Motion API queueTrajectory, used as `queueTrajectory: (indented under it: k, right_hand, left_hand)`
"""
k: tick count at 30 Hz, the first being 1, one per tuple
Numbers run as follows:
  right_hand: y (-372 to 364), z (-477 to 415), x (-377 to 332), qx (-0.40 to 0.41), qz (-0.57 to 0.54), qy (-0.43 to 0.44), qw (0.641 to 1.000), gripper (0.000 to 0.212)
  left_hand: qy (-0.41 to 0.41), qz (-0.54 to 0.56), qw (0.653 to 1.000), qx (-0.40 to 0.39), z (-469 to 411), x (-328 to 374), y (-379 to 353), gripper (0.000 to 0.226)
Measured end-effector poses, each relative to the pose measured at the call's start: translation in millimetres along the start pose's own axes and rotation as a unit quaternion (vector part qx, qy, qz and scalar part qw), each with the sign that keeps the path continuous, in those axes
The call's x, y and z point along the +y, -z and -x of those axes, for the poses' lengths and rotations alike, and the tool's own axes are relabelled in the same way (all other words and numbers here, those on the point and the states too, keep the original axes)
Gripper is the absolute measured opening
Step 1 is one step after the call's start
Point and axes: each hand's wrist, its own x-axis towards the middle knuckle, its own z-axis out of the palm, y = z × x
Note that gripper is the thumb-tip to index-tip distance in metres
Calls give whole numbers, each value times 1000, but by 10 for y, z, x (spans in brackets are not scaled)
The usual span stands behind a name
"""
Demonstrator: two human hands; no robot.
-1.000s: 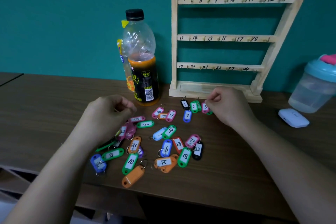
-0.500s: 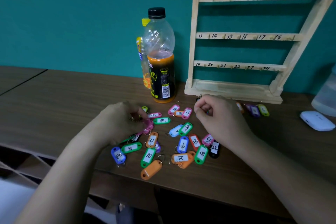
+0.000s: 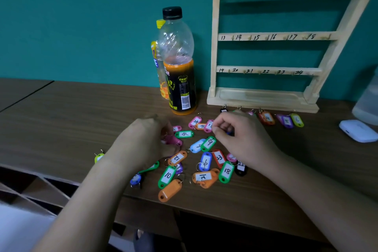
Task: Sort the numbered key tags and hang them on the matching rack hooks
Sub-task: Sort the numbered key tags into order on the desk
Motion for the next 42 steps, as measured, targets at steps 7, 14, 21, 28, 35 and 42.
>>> queueTrajectory:
  k: [7,14,21,28,35,42]
  right_hand:
    - [13,2,-11,-2,-21,-4,1000,9]
    - [5,4,-7,-2,-29,-12,999,11]
    - [11,8,-19,-10,-30,-19,999,14]
    - [20,12,-15,-12,-33,-16,999,13]
    - [12,7,-7,-14,-34,-21,999,11]
    - [5,8,-2,-11,-35,-24,999,10]
  left_hand:
    - [-13,16,1000,0,-19,42,-44,17]
    - [-6,54,999,9,-62,40,-77,7]
    - [-12,59,998,13,-90,18,-83,15]
    - [-37,62,997,39,-62,-15,-107,22]
    - [-37,124,992,12,-43,-33,-32,10]
    - [-58,92,994,-6,-79,-71,-115,14]
